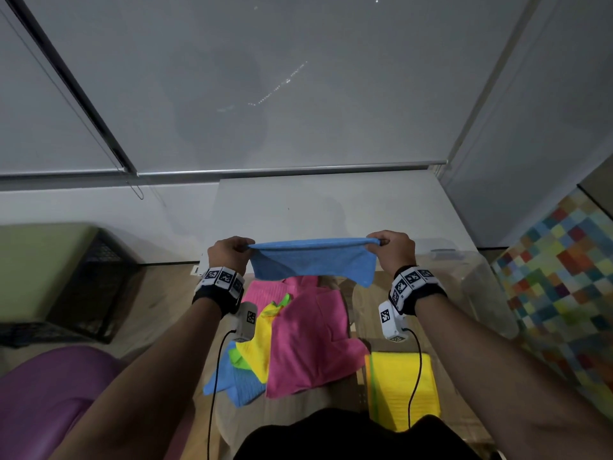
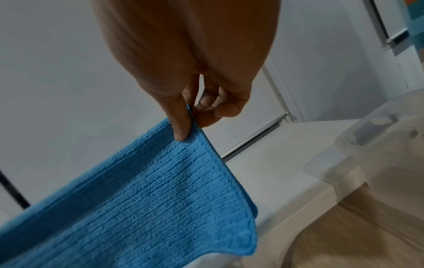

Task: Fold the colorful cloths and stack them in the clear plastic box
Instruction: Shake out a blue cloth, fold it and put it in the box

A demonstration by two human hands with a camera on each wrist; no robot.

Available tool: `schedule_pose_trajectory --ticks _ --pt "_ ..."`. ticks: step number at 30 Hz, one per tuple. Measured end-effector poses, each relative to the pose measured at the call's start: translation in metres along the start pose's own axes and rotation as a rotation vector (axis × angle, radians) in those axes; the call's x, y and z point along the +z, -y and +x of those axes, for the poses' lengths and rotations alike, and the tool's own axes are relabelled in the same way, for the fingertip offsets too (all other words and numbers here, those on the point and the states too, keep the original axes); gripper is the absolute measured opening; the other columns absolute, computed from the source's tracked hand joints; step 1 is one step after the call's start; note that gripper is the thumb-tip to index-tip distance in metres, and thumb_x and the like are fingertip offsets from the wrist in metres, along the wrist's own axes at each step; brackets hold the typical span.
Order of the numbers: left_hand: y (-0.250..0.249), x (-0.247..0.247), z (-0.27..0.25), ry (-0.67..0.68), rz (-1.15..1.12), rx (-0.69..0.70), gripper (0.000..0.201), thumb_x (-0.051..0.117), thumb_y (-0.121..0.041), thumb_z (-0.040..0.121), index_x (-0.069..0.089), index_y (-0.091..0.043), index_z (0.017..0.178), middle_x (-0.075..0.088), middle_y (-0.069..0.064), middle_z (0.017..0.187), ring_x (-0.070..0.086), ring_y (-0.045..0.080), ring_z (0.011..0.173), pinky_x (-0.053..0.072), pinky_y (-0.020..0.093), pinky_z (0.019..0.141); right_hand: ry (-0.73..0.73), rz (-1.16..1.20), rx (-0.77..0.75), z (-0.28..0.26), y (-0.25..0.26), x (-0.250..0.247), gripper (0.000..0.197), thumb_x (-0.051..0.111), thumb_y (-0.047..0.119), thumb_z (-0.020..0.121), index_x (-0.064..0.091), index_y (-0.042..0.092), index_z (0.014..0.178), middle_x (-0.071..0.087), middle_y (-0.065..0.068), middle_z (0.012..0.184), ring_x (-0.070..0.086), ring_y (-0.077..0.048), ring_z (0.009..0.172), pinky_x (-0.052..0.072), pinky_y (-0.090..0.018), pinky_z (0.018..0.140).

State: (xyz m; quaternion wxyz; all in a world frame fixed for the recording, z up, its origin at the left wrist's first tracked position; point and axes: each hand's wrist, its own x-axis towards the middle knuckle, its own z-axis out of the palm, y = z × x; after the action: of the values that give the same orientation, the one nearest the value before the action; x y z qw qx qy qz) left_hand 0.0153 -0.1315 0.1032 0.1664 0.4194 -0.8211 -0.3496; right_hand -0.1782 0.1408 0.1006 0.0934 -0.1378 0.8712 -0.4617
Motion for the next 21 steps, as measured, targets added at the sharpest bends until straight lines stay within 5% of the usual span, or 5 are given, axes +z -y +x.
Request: schedule_pose_trajectory --ticks 11,15,19,21 --pt "0.003 -0.001 -0.002 -0.052 0.093 0.055 0.017 0.073 -0.022 0.078 0.077 -0.018 0.094 0.071 0.010 0.098 0.066 0.026 0.094 0.047 0.026 0.083 -0.053 -0.020 -0.054 -0.005 0.004 -0.001 0.012 0.071 0.005 0.080 0.075 0.007 0.091 0.069 -0.003 0.086 0.062 -0.014 0.081 0.046 -0.020 0.075" --pt "0.008 -0.006 -0.002 -0.042 -0.044 0.014 0.011 0.075 -0.029 0.076 0.074 -0.021 0.084 0.066 0.004 0.108 0.060 0.019 0.105 0.040 0.022 0.085 -0.108 -0.063 -0.041 -0.003 -0.004 -0.005 0.010 0.078 0.017 0.075 0.073 0.017 0.083 0.055 -0.001 0.095 0.056 -0.014 0.083 0.041 -0.021 0.072" --pt "0.008 -0.009 0.000 0.108 -0.325 -0.067 0.014 0.068 -0.020 0.081 0.060 -0.025 0.071 0.064 0.001 0.079 0.058 0.020 0.082 0.041 0.023 0.069 0.045 0.237 0.085 0.002 -0.006 -0.014 0.012 0.079 0.017 0.075 0.068 0.017 0.080 0.062 -0.001 0.087 0.057 -0.013 0.078 0.045 -0.021 0.071" --pt "0.005 -0.010 -0.002 0.109 -0.450 -0.105 0.009 0.067 -0.028 0.073 0.059 -0.026 0.070 0.061 0.001 0.074 0.055 0.020 0.076 0.045 0.030 0.074 0.113 0.451 0.166 0.003 -0.006 -0.014 0.009 0.076 0.015 0.078 0.068 0.015 0.083 0.067 -0.003 0.086 0.062 -0.019 0.084 0.051 -0.034 0.080"
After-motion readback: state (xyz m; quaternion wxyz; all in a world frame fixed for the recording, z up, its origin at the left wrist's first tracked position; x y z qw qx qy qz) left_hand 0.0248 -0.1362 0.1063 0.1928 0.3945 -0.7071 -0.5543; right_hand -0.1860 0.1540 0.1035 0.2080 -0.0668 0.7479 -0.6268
